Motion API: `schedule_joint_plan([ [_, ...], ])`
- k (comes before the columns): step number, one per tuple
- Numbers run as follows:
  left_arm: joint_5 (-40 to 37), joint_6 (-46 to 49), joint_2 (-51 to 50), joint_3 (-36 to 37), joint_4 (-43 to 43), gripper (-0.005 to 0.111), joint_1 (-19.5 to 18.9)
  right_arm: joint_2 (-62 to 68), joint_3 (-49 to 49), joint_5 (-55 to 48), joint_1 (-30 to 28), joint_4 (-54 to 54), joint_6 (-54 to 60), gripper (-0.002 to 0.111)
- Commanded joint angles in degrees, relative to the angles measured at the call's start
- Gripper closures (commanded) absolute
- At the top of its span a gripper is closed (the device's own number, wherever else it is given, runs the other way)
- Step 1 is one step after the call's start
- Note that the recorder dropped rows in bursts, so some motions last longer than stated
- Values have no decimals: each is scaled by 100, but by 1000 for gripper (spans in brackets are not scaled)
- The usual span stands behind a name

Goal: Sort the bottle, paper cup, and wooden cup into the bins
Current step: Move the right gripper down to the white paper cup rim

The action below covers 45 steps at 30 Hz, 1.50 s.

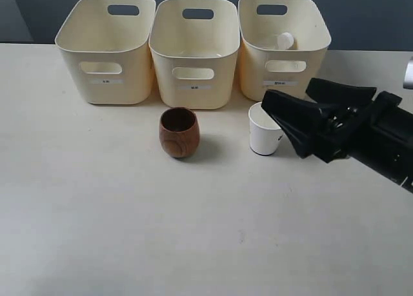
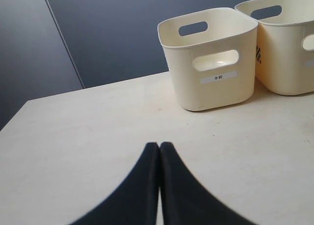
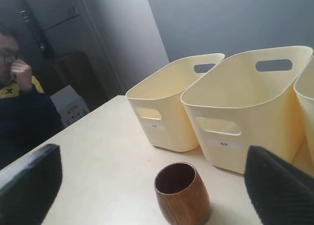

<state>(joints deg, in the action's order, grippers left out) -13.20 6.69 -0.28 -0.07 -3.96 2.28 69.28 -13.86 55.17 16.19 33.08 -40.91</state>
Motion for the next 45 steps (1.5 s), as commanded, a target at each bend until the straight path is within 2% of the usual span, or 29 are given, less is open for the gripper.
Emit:
schedule_joint_plan([
  [1,30,-11,28,7,0,107,18,31,-24,58,-14,-529,196,13],
  [5,30,-11,28,7,0,107,18,31,-24,-122,-14,-1246,491,13],
  [9,30,-11,28,7,0,107,18,31,-226,-878,-14,-1819,582,13],
  [16,30,-11,28,7,0,107,18,31,-974,-2501,-14,-1819,582,13],
  [24,30,-11,28,7,0,107,18,31,-1326,-3360,-14,-1779,478,14],
  [33,30,-11,28,7,0,107,18,413,-1369,-3503,-3,-1735,340,14],
  [45,30,-11,28,7,0,107,18,1606,-1913,-3519,-3,-546,-870,14],
])
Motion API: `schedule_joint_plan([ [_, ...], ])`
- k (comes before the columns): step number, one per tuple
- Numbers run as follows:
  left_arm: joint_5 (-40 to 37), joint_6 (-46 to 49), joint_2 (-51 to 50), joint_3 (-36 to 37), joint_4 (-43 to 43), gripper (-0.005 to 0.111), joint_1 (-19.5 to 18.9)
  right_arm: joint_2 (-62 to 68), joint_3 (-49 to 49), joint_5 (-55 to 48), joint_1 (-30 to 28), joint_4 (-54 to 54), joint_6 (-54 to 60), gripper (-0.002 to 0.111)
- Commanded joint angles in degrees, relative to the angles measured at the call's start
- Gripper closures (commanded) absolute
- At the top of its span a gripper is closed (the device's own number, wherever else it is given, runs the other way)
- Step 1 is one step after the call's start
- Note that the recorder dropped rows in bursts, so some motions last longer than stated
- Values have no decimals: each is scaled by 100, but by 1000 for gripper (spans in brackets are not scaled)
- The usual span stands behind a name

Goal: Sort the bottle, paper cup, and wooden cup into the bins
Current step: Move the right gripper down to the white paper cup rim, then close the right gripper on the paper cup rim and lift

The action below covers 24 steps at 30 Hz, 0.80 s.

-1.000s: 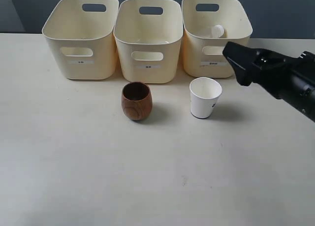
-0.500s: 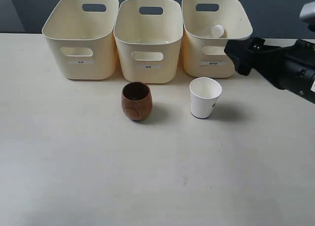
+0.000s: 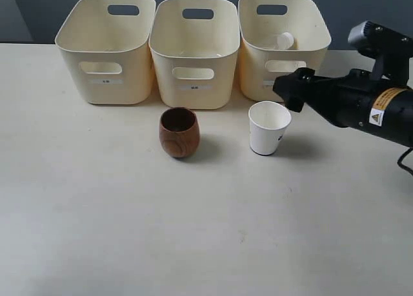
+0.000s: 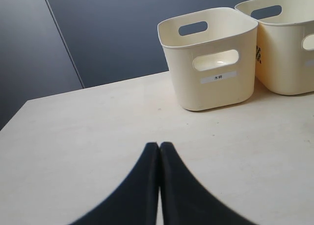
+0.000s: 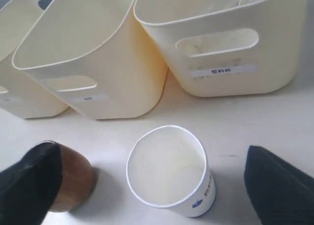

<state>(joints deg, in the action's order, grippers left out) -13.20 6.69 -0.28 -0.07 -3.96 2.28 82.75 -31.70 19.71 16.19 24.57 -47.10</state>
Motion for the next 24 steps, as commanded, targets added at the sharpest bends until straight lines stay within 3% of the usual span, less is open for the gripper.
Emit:
schedule_joint_plan([
  [1,30,-11,28,7,0,107,18,315,-130,49,-3,327,-261,14],
  [24,30,-11,28,7,0,107,18,1374,-564,9,-3,340,-308,14],
])
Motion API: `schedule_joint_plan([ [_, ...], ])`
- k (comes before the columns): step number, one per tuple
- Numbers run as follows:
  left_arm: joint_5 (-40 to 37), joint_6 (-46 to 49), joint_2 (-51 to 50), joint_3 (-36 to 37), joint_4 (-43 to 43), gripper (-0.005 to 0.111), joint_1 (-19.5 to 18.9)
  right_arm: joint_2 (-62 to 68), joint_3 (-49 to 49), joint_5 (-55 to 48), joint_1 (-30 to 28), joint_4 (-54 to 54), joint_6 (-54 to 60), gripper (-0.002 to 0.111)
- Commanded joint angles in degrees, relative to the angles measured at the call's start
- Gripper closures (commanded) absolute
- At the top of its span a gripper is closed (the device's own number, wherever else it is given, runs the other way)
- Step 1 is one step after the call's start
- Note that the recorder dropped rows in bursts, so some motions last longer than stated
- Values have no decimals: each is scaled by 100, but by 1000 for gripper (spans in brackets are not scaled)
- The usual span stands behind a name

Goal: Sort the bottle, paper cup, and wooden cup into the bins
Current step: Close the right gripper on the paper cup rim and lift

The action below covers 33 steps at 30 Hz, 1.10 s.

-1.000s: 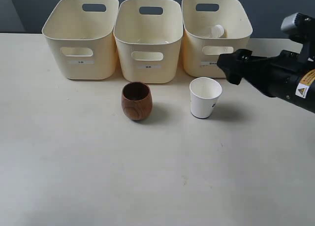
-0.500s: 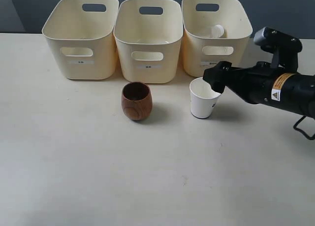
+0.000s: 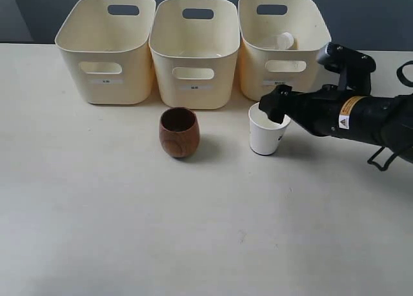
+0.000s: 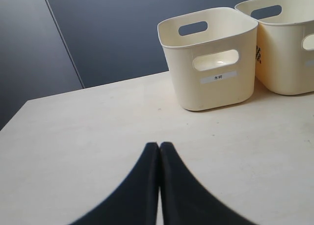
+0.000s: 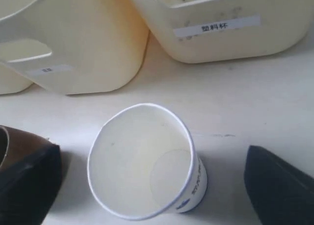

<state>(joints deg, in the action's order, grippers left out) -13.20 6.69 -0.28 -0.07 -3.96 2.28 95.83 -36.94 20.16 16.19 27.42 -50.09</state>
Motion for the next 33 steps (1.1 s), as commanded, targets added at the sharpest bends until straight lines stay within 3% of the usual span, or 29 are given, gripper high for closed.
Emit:
schedule_joint_plan([
  [1,30,-11,28,7,0,107,18,79,-39,-36,-3,55,-9,14],
  [33,30,-11,28,7,0,107,18,77,-52,-498,-14,-40,-9,14],
])
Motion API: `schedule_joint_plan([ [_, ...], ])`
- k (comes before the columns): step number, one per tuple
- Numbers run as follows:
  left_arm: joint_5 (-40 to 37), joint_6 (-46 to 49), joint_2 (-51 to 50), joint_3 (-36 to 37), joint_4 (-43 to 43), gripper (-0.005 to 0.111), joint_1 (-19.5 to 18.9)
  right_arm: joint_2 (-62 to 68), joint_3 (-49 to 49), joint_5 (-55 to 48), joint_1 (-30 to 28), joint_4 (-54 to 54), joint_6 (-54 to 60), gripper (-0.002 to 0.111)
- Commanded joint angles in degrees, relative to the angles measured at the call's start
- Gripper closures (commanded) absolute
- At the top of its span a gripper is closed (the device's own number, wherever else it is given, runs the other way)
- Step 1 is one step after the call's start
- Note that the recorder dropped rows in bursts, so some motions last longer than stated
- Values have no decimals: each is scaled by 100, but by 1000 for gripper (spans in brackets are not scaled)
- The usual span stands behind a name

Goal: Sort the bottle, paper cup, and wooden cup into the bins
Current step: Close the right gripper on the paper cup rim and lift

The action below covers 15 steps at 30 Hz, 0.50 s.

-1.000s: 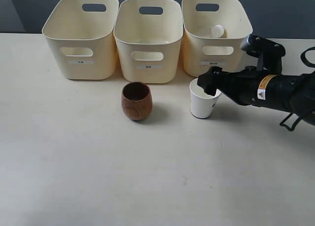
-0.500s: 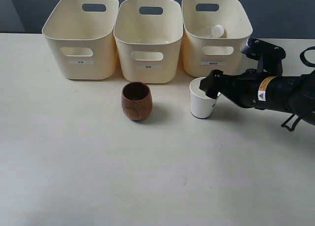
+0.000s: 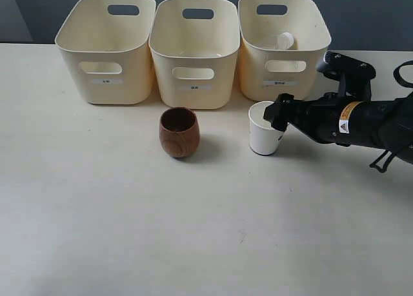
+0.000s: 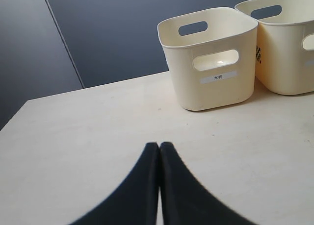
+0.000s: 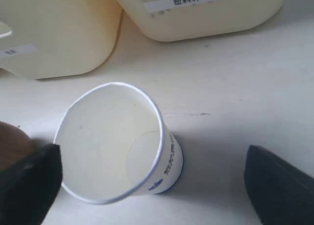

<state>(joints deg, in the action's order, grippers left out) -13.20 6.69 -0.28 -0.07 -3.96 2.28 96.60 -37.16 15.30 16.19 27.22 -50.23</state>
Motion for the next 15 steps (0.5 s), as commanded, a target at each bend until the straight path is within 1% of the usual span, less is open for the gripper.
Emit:
schedule_joint_plan([
  [1,19,-11,28,7,0,107,18,1,-29,-12,-14,-21,5,14],
  [15,30,-11,28,7,0,107,18,160,-122,-70,-14,-176,65,14],
])
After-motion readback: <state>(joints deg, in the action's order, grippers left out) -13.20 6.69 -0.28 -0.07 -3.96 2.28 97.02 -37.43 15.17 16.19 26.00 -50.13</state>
